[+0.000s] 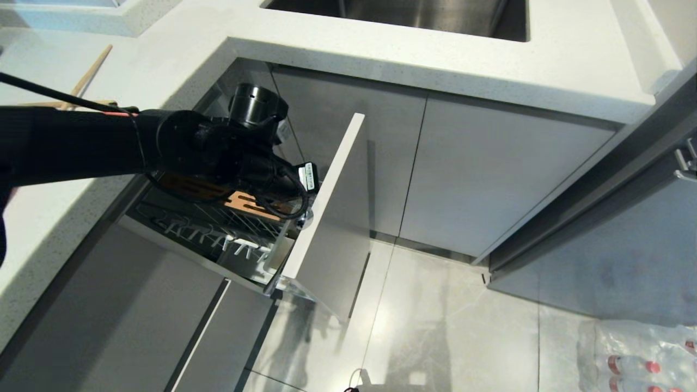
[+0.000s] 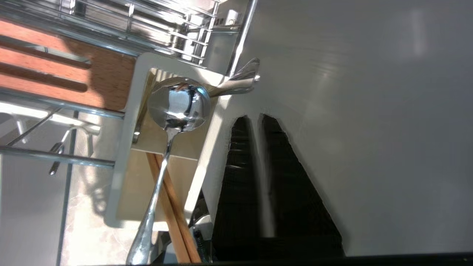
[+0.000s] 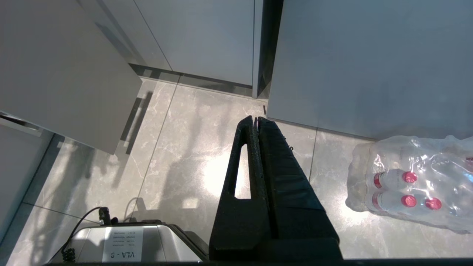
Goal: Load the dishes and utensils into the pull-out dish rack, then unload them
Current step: Take the fork out of the cupboard
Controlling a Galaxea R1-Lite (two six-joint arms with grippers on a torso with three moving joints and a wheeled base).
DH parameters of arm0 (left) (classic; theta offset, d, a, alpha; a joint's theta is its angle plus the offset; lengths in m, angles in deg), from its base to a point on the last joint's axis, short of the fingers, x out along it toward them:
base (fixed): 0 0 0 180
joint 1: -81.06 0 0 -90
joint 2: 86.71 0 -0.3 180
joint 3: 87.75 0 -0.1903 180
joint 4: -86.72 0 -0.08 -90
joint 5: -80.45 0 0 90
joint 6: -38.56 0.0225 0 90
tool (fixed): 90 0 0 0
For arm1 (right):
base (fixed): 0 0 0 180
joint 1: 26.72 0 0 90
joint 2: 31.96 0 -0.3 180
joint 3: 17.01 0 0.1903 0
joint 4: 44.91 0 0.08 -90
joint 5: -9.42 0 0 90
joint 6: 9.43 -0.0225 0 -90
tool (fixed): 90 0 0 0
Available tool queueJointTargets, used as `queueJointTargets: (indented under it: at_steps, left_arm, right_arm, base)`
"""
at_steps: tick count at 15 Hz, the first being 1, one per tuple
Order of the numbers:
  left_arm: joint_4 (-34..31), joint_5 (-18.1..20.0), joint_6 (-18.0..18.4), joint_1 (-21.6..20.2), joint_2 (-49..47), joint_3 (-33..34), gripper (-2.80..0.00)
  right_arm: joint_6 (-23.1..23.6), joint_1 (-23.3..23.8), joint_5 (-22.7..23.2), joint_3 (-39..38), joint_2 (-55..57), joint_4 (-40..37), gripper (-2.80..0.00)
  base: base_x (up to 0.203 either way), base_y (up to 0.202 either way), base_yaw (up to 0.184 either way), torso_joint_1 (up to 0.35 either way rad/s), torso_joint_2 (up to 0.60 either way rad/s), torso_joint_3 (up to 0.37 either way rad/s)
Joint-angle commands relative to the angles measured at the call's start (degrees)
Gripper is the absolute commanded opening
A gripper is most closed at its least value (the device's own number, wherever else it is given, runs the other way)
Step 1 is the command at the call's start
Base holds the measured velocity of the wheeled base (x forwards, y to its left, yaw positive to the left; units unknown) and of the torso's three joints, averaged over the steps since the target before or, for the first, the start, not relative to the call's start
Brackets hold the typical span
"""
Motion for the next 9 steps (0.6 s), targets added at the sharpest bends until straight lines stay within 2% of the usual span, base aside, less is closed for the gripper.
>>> queueJointTargets:
  at_steps: [1,9]
  left_arm:
    - [-0.1,0.0,-0.1,0.0,-0.9,-0.2,0.0]
    - [0.4,-0.1,-0.2,-0.4,-3.7,-2.3,0.0]
  right_arm:
    - [0.0,0.0,0.0,0.0,0.1,0.0,-2.8]
    - [0.0,0.0,0.0,0.0,0.1,0.0,-2.8]
  base:
    - [0.0,0.0,0.0,0.0,0.0,0.0]
    - [0.0,0.0,0.0,0.0,0.0,0.0]
